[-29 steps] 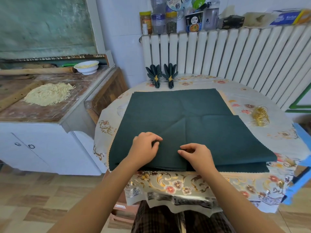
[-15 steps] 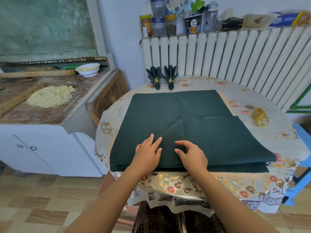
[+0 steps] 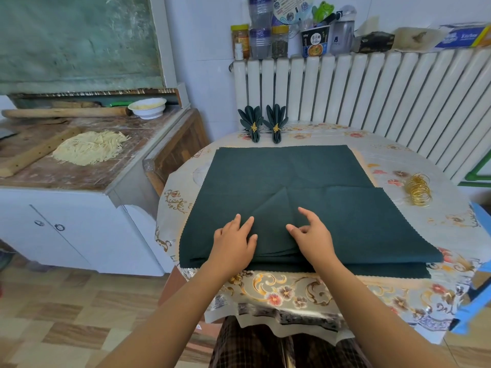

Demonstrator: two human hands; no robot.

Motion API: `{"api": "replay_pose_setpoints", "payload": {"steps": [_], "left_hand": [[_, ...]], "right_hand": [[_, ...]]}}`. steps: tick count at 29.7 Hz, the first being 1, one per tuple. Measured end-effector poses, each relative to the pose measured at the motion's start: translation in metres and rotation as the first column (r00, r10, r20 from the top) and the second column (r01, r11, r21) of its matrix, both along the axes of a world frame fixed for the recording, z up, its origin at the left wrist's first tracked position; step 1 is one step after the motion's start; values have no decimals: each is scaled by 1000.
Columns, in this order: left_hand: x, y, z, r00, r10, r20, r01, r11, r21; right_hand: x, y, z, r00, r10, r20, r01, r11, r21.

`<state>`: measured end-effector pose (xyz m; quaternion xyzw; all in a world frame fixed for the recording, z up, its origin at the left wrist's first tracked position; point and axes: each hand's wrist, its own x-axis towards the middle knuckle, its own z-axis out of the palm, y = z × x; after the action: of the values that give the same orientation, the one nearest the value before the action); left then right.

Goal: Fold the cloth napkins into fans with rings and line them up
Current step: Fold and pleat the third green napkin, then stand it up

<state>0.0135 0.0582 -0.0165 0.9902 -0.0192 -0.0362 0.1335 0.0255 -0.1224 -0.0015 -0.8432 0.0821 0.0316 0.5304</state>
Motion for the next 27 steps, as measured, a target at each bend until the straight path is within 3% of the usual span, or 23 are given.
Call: {"api": "replay_pose_setpoints", "payload": {"steps": [2,6,10,22,27], "left_hand": [[-2,-1,-5,1000,-9,-6,9,1000,29],[-4,-2,-12,1000,-1,18,1,999,35],[-3,-3,-11,1000,13,15,-13,1000,17],[3,-2,7,997,28,68,-26,999,-29],[5,3,0,999,-53,1,53,999,-8]], "right_hand": [[-2,-4,2,997,-42,-59,41,999,-18],[-5,-7,5,972,53,-227,-101,974,-203],[-7,-7,2,968,53,-247,-123,953,-276],[-16,-17,13,964,70,-257,-61,997,45],[-15,-17,14,959,77,-274,-88,996,-27]]}}
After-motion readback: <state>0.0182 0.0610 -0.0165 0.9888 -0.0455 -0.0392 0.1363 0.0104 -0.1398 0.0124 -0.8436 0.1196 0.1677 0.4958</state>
